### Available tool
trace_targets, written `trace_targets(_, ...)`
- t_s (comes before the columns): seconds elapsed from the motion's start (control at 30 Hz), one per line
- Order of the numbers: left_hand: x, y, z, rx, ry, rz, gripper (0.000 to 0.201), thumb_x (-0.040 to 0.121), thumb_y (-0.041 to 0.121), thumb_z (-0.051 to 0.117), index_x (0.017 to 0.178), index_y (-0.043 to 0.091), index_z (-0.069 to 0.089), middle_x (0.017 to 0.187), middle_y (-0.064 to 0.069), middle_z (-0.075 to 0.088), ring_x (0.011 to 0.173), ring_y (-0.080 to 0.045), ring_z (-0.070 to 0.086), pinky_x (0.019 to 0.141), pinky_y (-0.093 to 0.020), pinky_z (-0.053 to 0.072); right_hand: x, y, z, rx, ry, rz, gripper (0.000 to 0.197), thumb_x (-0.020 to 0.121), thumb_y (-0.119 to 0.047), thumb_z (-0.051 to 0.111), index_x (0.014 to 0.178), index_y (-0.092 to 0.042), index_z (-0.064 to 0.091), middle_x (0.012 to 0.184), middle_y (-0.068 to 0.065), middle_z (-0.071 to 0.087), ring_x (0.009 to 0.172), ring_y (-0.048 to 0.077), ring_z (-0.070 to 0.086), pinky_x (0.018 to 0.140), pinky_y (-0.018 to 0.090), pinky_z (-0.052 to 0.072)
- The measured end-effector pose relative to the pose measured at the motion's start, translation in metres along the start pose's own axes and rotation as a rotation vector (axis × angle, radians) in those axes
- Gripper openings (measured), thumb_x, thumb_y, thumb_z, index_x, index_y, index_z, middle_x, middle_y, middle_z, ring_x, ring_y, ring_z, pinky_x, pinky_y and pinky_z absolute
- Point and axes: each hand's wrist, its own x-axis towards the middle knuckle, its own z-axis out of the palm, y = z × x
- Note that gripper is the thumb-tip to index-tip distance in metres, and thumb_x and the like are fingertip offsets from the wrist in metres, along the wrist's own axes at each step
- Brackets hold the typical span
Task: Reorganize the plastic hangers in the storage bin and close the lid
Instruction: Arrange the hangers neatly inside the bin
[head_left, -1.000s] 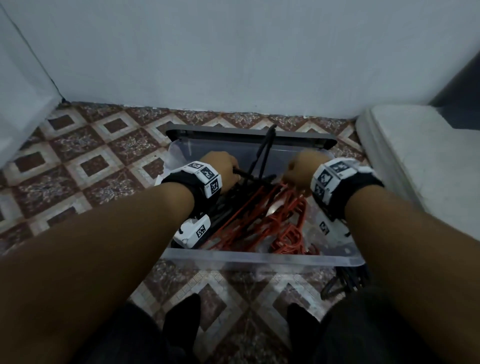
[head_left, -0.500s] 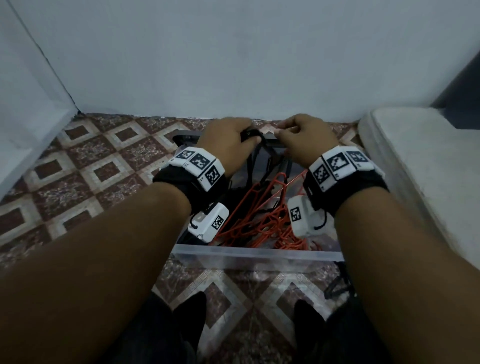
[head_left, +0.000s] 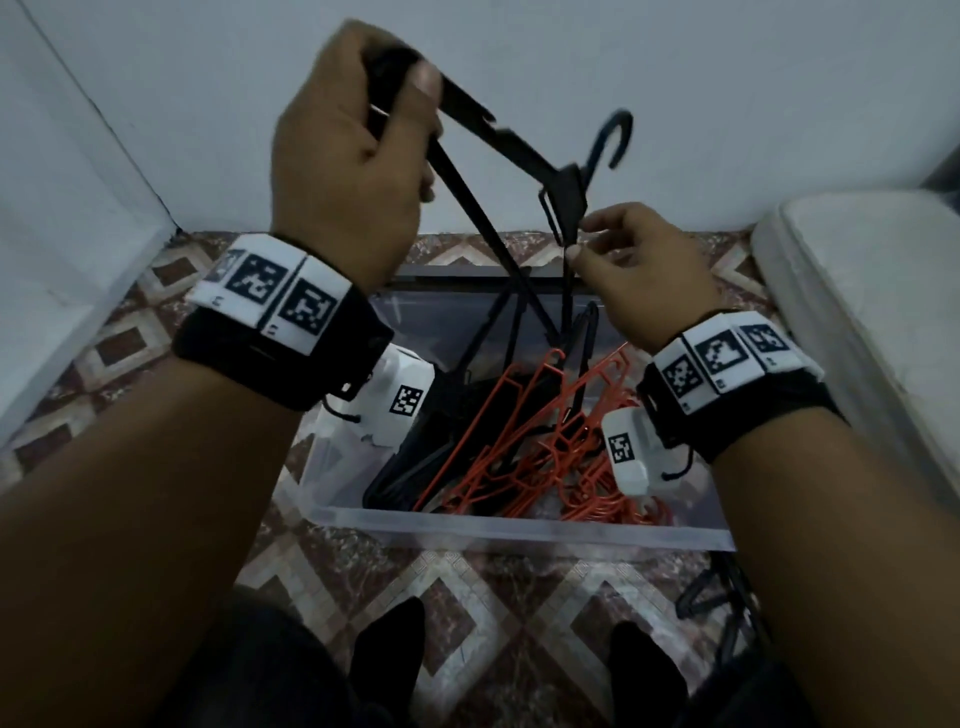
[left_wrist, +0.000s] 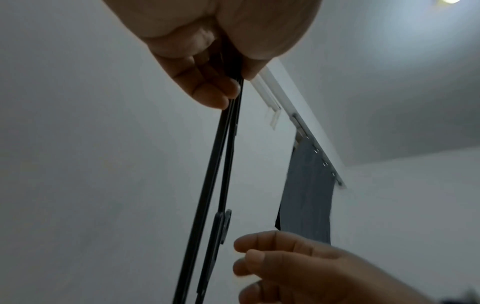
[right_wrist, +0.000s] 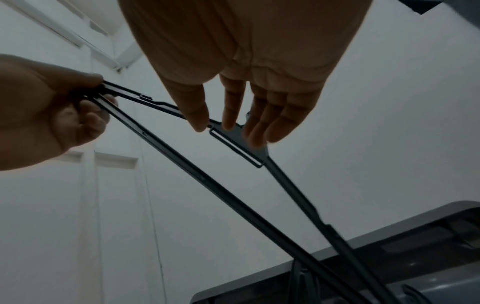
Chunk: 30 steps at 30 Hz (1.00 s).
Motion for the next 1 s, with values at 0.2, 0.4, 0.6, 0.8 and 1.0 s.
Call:
trace_targets(0.2,0.003,-0.029,-0.008,-0.354,0.045,-0.315,0.010,0.100,0.025,0.048,0.096,0.016,0.051,0.076,-0.004,0.064,0.054,-0.021,0.053,0.053,-0.034,0.050,0.008,0.004,-0.012,-0.024,0.212,0.027,0.067,0.081,-0.050,0.065,0.139,-0.027,0.042,0.137,0.004,0.043,0.121,0.021,0.051,0.103,0.041,0.044)
trace_targets(0.4,-0.022,-0.077,-0.015,-0.754,-0.219,-0.673,0.023,0.103,0.021,0.045,0.119,0.003,0.045,0.082,-0.010,0.063,0.055,-0.016,0.052,0.057,-0.030,0.054,0.015,0.017,-0.031,0.666,0.075,0.197,0.035,0.093,-0.025,0.063,0.126,-0.016,0.054,0.090,0.000,0.072,0.070,0.014,0.070,0.064,0.028,0.053)
trace_targets(0.6,-0.042,-0.127,0.006,-0.510,-0.274,-0.921,0.037,0.101,0.033,0.050,0.117,0.000,0.053,0.084,-0.013,0.062,0.057,-0.017,0.061,0.057,-0.032,0.058,0.017,0.026,-0.029,0.447,0.066,0.048,0.010,0.090,-0.024,0.063,0.086,-0.027,0.072,0.066,-0.002,0.067,0.064,0.017,0.066,0.062,0.031,0.054)
trace_targets(0.8,-0.098,-0.190,0.042,0.655,-0.926,-0.658,0.067,0.091,0.044,0.059,0.147,0.015,0.035,0.114,-0.015,0.061,0.081,-0.026,0.058,0.063,-0.032,0.043,0.014,0.037,-0.035,0.090,0.037,-0.064,0.009,0.088,-0.028,0.061,0.087,-0.034,0.069,0.075,-0.012,0.070,0.068,0.001,0.066,0.067,0.019,0.054)
trace_targets(1.0,-0.133,-0.227,0.077,0.887,-1.242,-0.602,0.095,0.085,0.050,0.062,0.155,0.022,0.006,0.156,-0.017,0.022,0.133,-0.040,0.041,0.105,-0.049,0.042,0.010,0.044,-0.044,-0.006,0.077,-0.039,0.012,0.091,-0.022,0.059,0.092,-0.030,0.068,0.076,-0.014,0.068,0.067,-0.002,0.063,0.065,0.012,0.049)
